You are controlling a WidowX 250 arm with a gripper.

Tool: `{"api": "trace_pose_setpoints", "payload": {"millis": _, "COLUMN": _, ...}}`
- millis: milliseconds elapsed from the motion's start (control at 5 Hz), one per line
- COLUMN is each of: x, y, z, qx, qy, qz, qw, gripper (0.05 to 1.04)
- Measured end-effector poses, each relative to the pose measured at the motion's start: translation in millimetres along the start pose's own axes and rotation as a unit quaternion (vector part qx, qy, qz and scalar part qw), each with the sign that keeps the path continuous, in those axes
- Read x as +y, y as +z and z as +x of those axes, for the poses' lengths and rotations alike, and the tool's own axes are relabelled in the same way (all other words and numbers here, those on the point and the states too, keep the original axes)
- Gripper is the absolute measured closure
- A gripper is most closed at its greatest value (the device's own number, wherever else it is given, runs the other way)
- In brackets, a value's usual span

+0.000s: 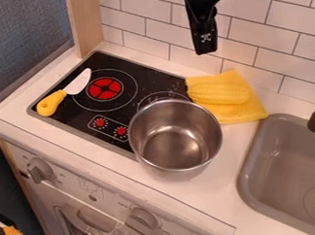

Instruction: Take the plastic knife and place it on the upper side of the left burner

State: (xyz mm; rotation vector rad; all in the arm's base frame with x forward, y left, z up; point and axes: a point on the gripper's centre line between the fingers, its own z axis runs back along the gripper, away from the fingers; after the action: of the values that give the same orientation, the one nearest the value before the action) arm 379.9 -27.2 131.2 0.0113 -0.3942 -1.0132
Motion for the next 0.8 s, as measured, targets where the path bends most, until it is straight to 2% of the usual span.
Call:
{"api": "trace_pose_setpoints", "payload": {"millis": 200, "x": -2, "y": -10, "z": -4, "qx": 0.010, "qy": 0.004, "qz": -0.011, "qw": 0.9999, "gripper": 0.083}}
{"api": "trace_pose_setpoints", "payload": {"millis": 400, "x": 1, "y": -16, "z": -24, "qx": 0.043, "qy": 0.028, "qz": 0.001, "qw": 0.9987, "gripper": 0.083}}
{"api": "trace_pose_setpoints", "payload": {"millis": 600, "x": 9, "y": -12, "z": -41, "qx": 0.058, "qy": 0.070, "qz": 0.012, "qw": 0.9958, "gripper": 0.083}}
{"api": "trace_pose_setpoints", "payload": {"millis": 800, "x": 15, "y": 9, "z": -52, "qx": 0.060, "qy": 0.099, "qz": 0.041, "qw": 0.9924, "gripper": 0.084}}
